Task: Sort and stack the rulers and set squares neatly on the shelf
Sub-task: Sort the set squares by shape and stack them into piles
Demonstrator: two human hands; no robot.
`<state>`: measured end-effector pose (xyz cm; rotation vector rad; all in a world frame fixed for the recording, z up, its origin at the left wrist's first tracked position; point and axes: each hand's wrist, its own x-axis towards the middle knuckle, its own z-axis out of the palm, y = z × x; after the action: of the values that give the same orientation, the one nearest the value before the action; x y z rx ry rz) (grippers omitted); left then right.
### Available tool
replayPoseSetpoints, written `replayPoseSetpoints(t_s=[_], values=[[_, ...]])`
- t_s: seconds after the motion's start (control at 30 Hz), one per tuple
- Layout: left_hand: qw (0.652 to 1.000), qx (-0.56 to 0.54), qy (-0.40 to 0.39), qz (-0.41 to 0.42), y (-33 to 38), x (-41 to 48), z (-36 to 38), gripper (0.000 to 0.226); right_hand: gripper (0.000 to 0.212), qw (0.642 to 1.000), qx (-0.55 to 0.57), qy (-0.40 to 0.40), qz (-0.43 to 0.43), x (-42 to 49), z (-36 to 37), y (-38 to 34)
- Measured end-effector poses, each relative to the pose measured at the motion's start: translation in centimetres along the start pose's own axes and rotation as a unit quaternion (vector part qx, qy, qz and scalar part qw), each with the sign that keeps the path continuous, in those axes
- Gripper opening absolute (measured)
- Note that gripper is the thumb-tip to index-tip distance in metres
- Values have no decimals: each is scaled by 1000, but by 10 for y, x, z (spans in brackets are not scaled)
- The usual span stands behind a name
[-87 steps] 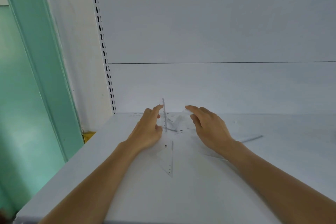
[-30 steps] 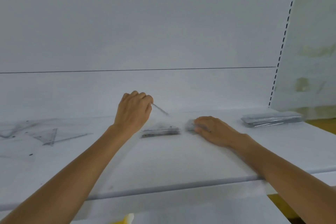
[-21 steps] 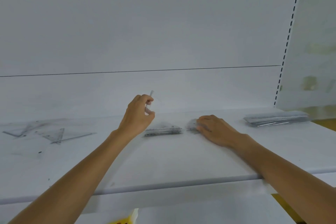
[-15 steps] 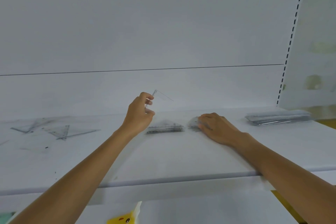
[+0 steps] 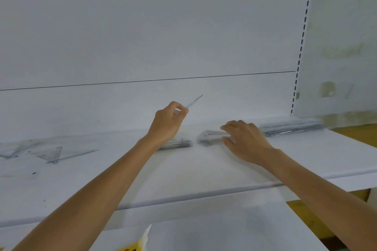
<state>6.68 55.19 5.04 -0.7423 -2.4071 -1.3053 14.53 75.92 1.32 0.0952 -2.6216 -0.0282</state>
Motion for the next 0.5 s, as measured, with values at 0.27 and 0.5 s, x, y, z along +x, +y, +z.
replayPoseSetpoints(t_s=[0.27,0.5], values=[[996,1,73,48,29,15,52,21,31,994,73,-86,1,-50,1,-14],[985,-136,99,-35,34,12,66,63,30,993,90,-70,29,-52,1,-14]])
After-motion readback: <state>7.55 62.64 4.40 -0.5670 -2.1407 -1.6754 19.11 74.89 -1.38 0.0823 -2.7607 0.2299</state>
